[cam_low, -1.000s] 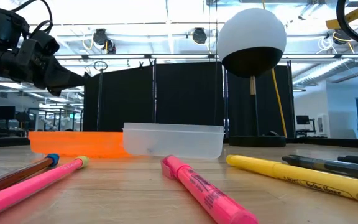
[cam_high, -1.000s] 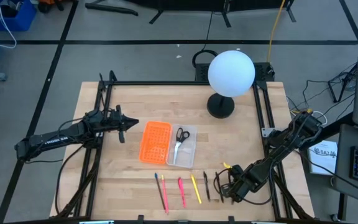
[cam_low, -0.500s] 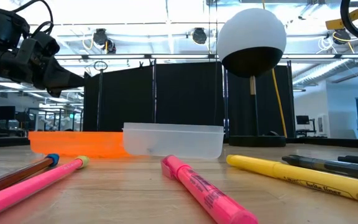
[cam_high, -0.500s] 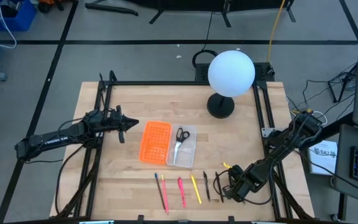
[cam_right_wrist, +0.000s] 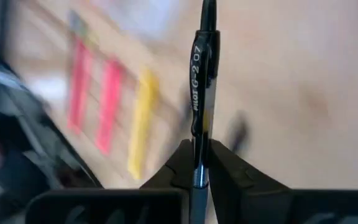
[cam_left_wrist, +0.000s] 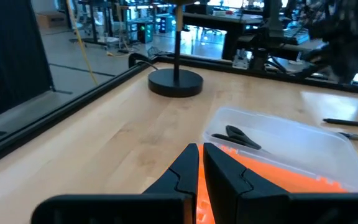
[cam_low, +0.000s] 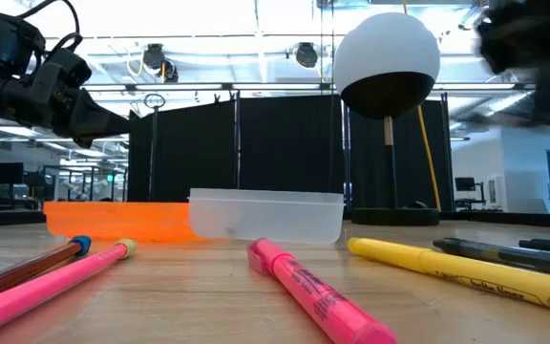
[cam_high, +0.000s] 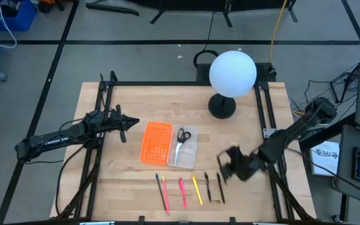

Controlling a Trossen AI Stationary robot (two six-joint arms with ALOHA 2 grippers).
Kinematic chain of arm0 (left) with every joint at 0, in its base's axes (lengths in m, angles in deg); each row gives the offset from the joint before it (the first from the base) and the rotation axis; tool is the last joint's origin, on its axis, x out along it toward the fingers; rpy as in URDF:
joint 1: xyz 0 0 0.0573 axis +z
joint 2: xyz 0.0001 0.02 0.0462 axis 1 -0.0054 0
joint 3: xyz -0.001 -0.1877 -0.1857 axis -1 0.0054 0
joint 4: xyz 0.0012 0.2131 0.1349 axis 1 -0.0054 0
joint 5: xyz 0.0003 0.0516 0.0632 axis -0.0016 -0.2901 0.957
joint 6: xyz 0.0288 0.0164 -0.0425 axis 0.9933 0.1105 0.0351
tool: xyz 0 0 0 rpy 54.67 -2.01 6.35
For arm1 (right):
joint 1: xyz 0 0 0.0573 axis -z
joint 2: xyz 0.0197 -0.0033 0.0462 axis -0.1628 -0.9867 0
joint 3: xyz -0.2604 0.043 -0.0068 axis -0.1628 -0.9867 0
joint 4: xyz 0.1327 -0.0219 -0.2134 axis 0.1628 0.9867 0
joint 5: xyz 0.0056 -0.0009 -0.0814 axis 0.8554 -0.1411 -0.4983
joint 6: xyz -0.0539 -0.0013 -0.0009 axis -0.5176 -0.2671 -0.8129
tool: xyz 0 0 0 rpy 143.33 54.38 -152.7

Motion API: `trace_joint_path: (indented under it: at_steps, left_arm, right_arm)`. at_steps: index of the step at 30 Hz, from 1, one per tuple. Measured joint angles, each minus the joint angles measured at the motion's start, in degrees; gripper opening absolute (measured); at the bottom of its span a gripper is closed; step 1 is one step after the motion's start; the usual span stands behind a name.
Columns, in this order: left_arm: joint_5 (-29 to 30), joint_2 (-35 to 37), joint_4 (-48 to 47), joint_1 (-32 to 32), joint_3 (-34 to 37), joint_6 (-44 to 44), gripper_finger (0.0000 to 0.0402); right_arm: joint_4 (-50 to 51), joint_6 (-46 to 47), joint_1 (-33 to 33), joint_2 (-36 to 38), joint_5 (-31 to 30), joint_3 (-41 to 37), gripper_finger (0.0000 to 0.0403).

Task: Pick & place school supplies into a supply box
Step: Put the black pen into the orange supply box

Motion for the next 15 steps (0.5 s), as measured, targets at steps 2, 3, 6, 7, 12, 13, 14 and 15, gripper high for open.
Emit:
trace_joint_path:
  at_steps: [2,3,6,7,12,13,14,15]
  left_arm:
    - [0.18,0.0,0.02,-0.01,0.0,-0.03,0.0031]
    - [0.18,0.0,0.02,-0.01,0.0,-0.07,0.0031]
    - [0.15,0.0,-0.04,0.02,0.0,-0.28,0.0031]
    - [0.15,0.0,-0.07,-0.01,0.0,-0.57,0.0031]
    - [0.18,0.0,-0.09,-0.01,0.0,-2.56,0.0031]
    - [0.18,0.0,-0.09,0.01,0.0,-2.92,0.0031]
    - [0.18,0.0,-0.09,-0.01,0.0,-2.93,0.0031]
    - [0.19,0.0,-0.09,0.0,0.0,-2.91,0.0031]
  right_arm:
    - [-2.72,-3.81,3.56,1.6,-0.17,0.08,0.0019]
    - [-4.22,-5.63,5.29,1.83,0.2,0.11,0.0019]
    - [-8.28,-9.31,10.72,1.46,3.75,0.11,0.0019]
    - [-10.08,-10.08,12.57,0.91,4.93,0.11,0.0019]
    - [-18.96,-14.14,18.37,-2.41,9.25,1.09,0.0019]
    - [-20.1,-15.54,19.18,-3.28,10.0,2.29,0.0019]
    - [-19.91,-17.03,19.97,-4.26,11.01,4.12,0.0019]
    - [-18.95,-18.66,20.68,-5.32,11.8,6.34,0.0019]
